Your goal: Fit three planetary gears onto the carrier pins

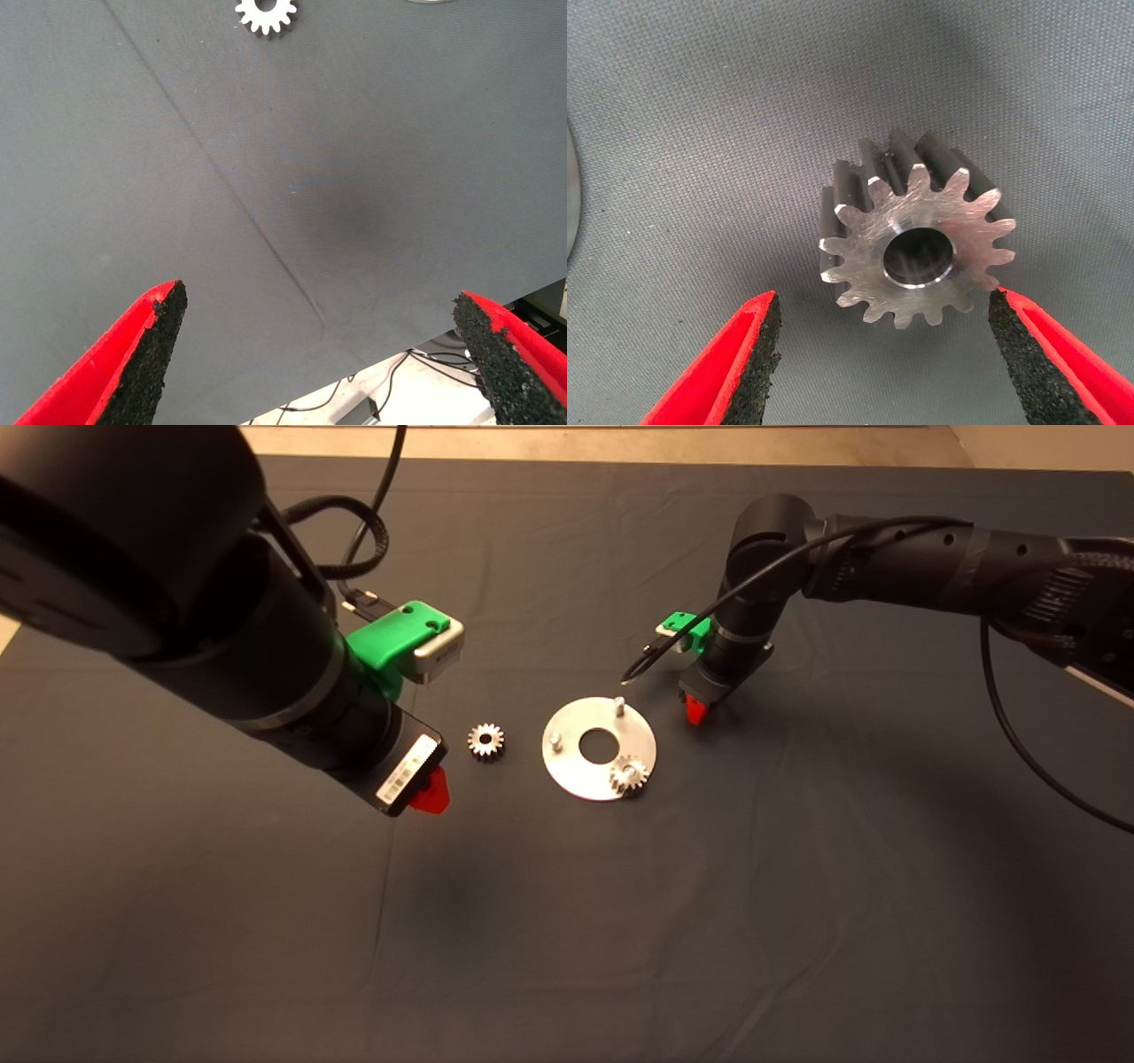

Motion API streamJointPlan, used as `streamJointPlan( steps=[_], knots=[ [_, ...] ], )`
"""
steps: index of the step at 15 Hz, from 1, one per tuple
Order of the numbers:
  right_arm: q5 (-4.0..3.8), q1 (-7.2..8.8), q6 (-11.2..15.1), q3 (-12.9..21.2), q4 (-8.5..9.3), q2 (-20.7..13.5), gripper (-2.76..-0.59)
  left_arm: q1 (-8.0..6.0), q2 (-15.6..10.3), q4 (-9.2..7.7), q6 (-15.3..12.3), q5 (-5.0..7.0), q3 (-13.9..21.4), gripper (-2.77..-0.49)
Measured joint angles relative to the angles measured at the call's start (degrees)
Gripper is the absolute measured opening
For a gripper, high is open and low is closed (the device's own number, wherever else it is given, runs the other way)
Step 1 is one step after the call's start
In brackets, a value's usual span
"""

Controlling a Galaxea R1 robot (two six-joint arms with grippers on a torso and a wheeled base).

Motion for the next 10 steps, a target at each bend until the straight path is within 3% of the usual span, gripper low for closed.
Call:
streamJointPlan(
  steps=[10],
  knots=[
    [0.02, 0.0, 0.0, 0.0, -0.02, 0.2, -1.63, 0.0, -0.1, -0.02, 0.0, 0.0, 0.0, -1.09]
  ],
)
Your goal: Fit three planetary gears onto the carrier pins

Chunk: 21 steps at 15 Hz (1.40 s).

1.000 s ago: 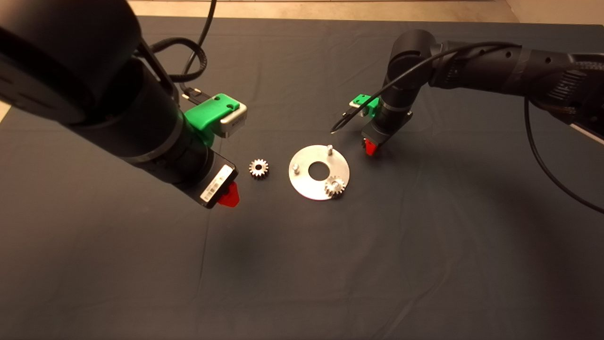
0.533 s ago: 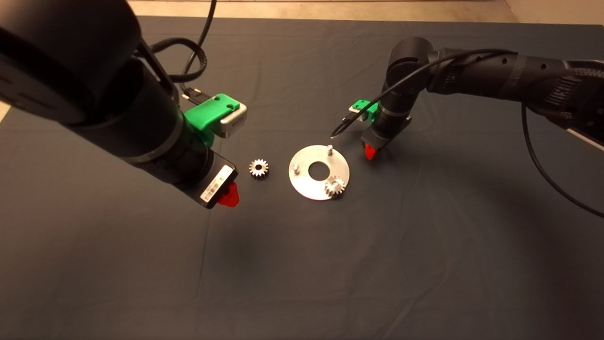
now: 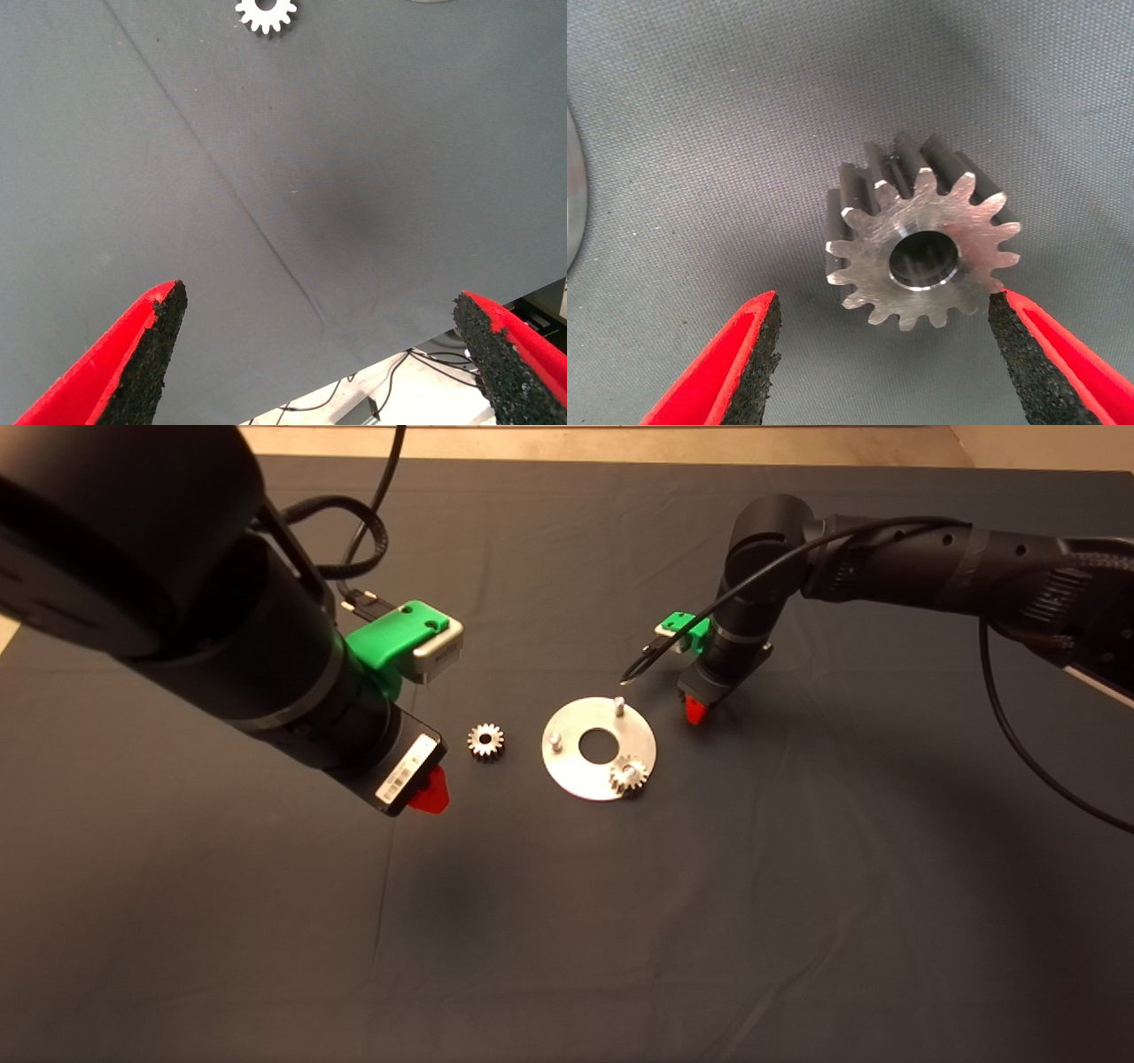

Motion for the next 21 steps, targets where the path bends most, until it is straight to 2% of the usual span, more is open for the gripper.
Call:
streamJointPlan(
  steps=[8, 9, 10, 11, 14, 16, 21],
  knots=[
    [0.13, 0.02, -0.4, -0.2, 0.0, 0.0, -1.63, 0.0, 0.0, 0.01, 0.0, 0.0, 0.0, -1.09],
    [0.76, 0.02, -0.4, -0.2, 0.0, 0.0, -1.63, 0.0, 0.0, 0.01, 0.0, 0.0, 0.0, -1.09],
    [2.02, 0.05, -0.4, -0.3, 0.0, 0.0, -1.63, 0.0, 0.0, 0.02, 0.0, 0.0, 0.0, -1.09],
    [2.79, 0.13, -0.4, -0.5, 0.0, 0.0, -1.63, 0.0, 0.0, 0.0, 0.0, 0.0, 0.0, -1.09],
    [4.35, 0.96, -0.2, -1.5, 0.0, 0.1, -1.63, 0.0, 0.0, 0.0, 0.0, 0.0, 0.0, -1.09],
    [4.77, 1.43, -0.2, -2.3, -0.02, 0.3, -1.63, 0.0, 0.0, 0.01, 0.0, 0.02, 0.0, -1.09],
    [4.8, 1.48, -0.2, -3.1, -0.02, 0.5, -1.63, 0.0, 0.0, 0.0, 0.0, 0.0, 0.0, -1.09]
  ],
)
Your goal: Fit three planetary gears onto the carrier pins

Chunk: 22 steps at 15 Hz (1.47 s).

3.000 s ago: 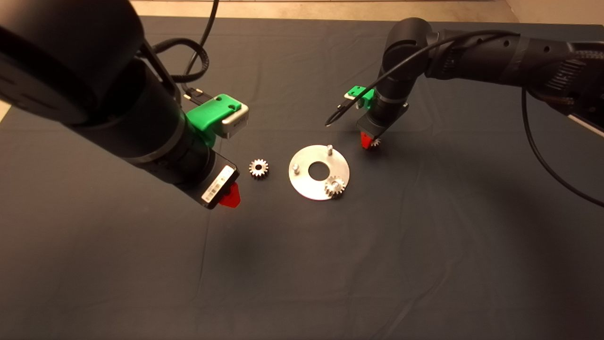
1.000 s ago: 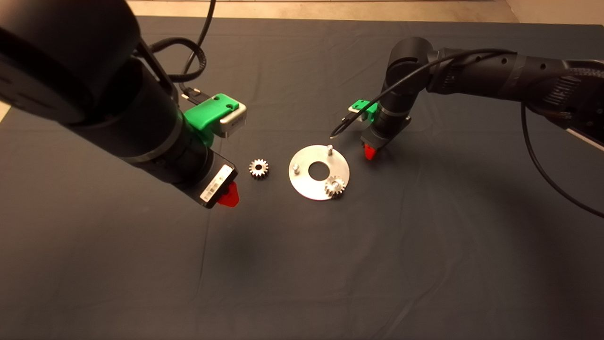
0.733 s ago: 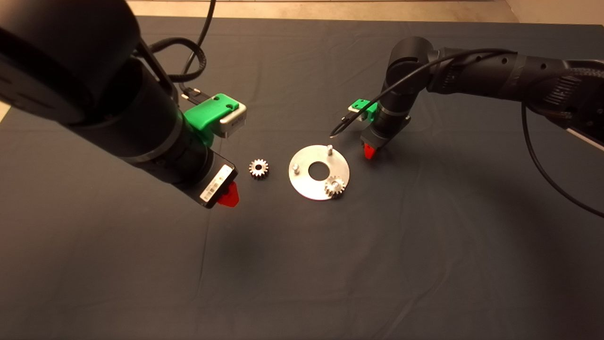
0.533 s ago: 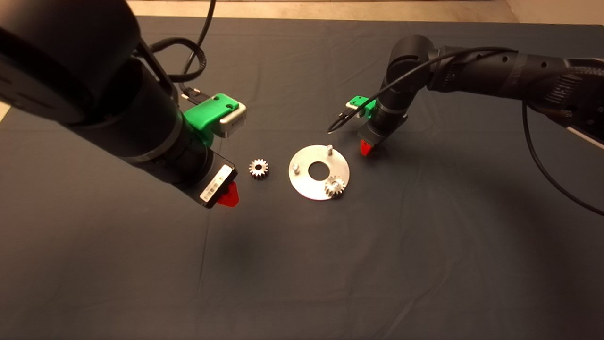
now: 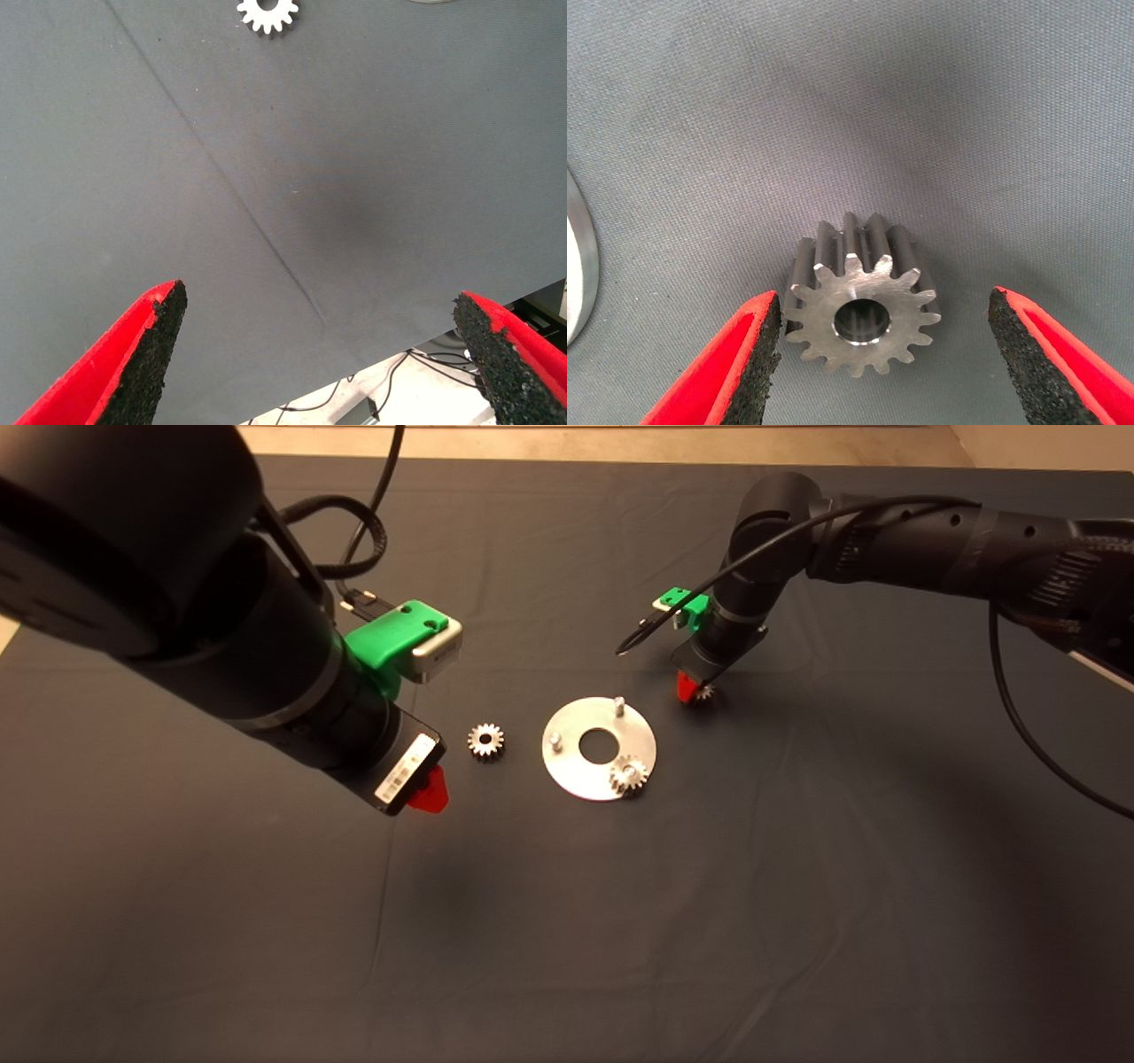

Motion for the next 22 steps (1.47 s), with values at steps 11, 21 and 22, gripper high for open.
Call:
streamJointPlan(
  steps=[11, 21, 22],
  knots=[
    [-0.28, -0.02, 0.0, 0.0, 0.03, 0.2, -1.94, 0.0, 0.0, 0.0, 0.0, 0.0, 0.0, -1.09],
    [-1.28, -0.05, 0.1, 0.2, 0.05, 0.3, -2.13, 0.0, -0.5, 0.0, 0.0, 0.0, 0.0, -1.09],
    [-1.33, -0.05, 0.1, 0.2, 0.07, 0.3, -2.13, 0.0, -0.5, 0.02, 0.0, 0.0, 0.0, -1.09]
  ],
)
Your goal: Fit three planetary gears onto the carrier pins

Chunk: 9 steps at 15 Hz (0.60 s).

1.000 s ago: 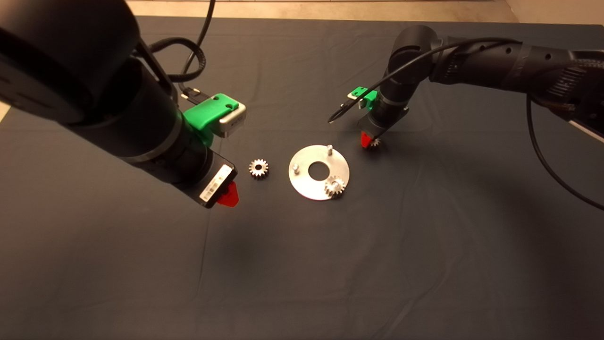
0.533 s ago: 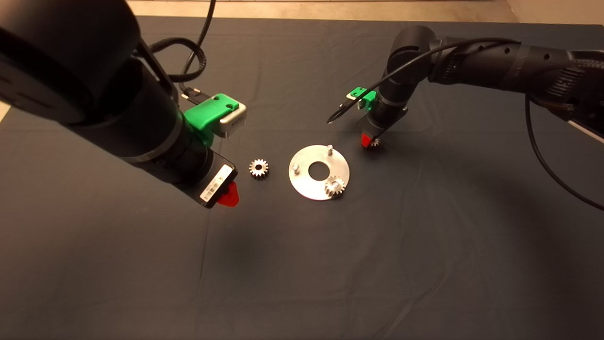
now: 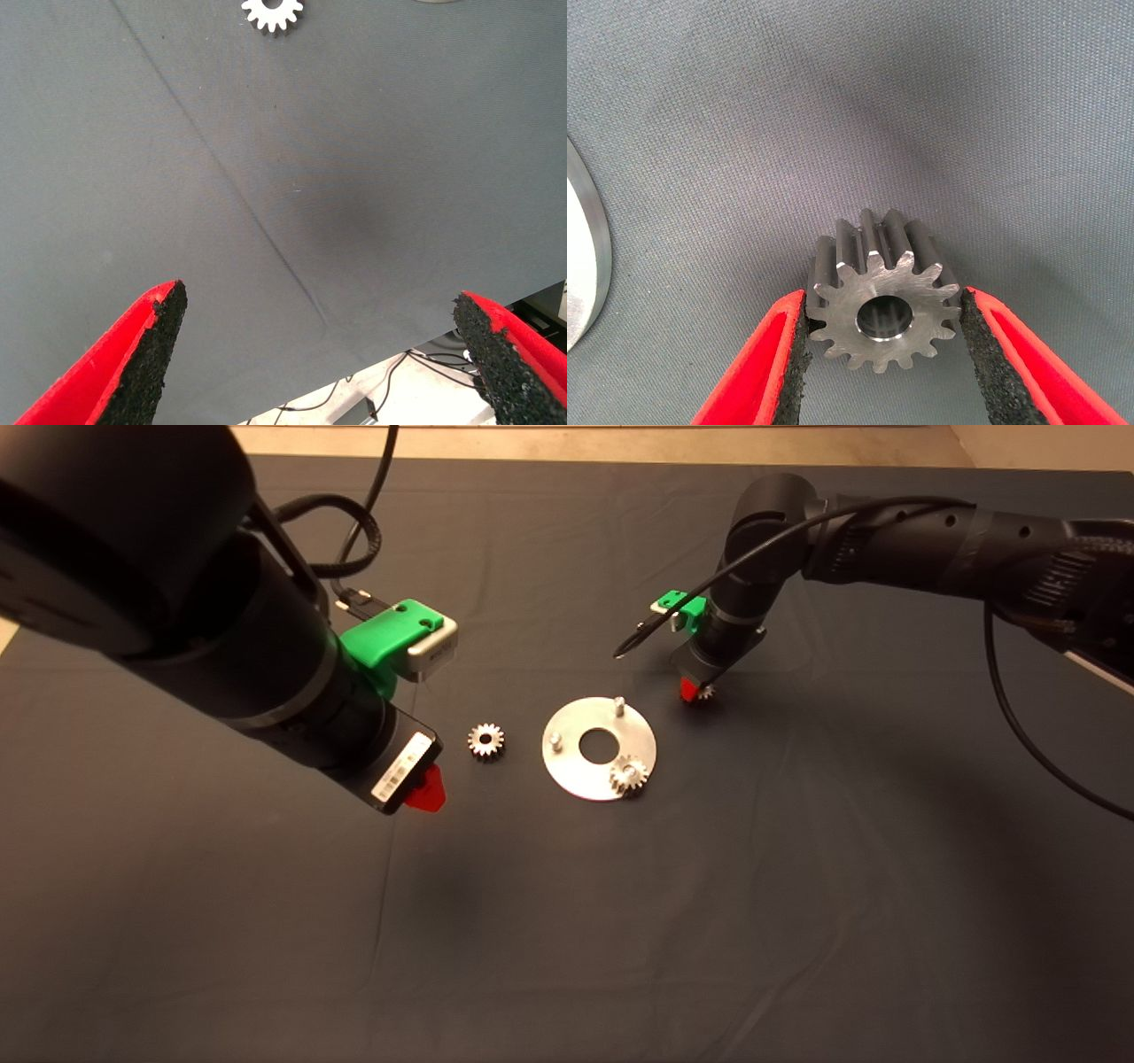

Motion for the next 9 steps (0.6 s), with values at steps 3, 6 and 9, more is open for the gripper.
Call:
streamJointPlan(
  steps=[3, 6, 9],
  knots=[
    [-0.52, 0.0, 0.0, 0.2, -0.02, -0.1, -2.13, 0.0, 0.0, -0.02, 0.0, 0.0, 0.0, -1.09],
    [-1.84, 0.0, 0.0, 1.7, -0.02, -0.4, -2.13, 0.0, -0.2, 0.0, 0.0, 0.02, 0.0, -1.09],
    [-2.89, 0.0, 0.0, 2.1, -0.02, -0.5, -2.13, 0.0, -0.2, -0.02, 0.0, 0.0, 0.0, -1.09]
  ],
)
